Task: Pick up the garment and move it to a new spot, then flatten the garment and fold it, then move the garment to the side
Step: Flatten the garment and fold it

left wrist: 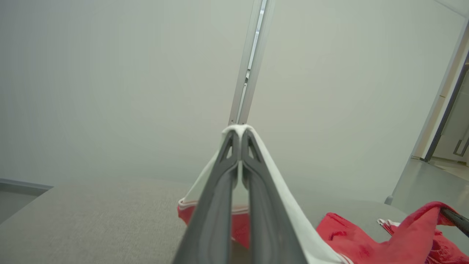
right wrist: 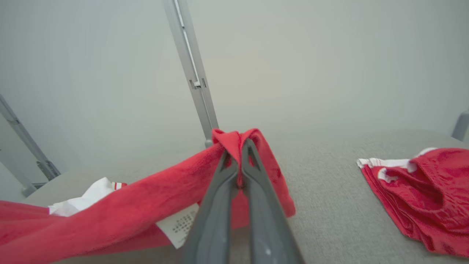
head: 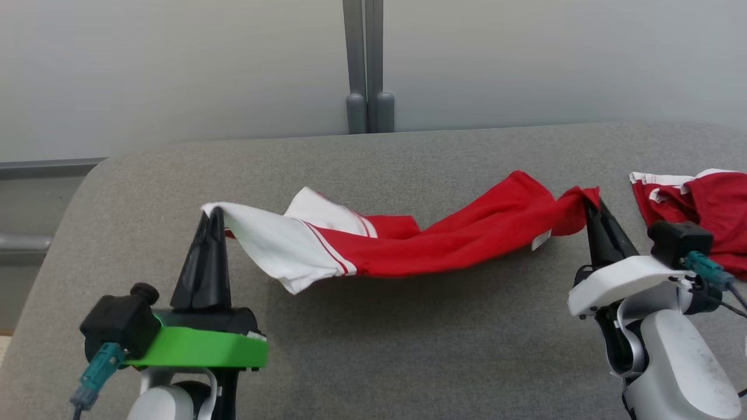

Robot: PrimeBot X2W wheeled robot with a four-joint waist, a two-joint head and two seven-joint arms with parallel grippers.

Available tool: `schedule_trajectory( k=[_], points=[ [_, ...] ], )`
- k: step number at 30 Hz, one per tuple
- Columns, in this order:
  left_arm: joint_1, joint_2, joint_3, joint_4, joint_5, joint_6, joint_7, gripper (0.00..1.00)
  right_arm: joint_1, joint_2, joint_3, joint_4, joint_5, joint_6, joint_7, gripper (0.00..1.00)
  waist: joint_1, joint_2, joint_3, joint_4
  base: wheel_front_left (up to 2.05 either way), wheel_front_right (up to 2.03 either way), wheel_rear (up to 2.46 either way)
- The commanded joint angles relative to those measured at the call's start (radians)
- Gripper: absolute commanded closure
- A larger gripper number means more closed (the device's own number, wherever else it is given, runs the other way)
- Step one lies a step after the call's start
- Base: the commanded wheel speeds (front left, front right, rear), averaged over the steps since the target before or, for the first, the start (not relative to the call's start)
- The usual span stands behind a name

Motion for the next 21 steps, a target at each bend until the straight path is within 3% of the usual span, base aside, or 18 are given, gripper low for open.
schedule_trajectory(
  k=[1, 12, 21],
  points=[
    [-0.023, 0.007, 0.007, -0.033, -0.001, -0.004, -0.007, 1.00, 0.029, -0.008, 0.001, -0.068, 0.023, 0.000, 0.014, 1.00, 0.0000, 0.0000, -0.008, -0.019, 0.00, 0.00, 0.00],
    [-0.112, 0.061, 0.044, -0.351, 0.016, 0.010, 0.058, 1.00, 0.170, -0.027, -0.053, -0.694, 0.138, 0.000, 0.198, 1.00, 0.0000, 0.0000, 0.001, -0.078, 0.00, 0.00, 0.00],
    [-0.232, 0.121, 0.051, -0.536, 0.048, 0.001, 0.160, 1.00, 0.210, -0.013, -0.117, -1.016, 0.144, 0.000, 0.316, 1.00, 0.0000, 0.0000, 0.038, -0.112, 0.00, 0.00, 0.00]
  ],
)
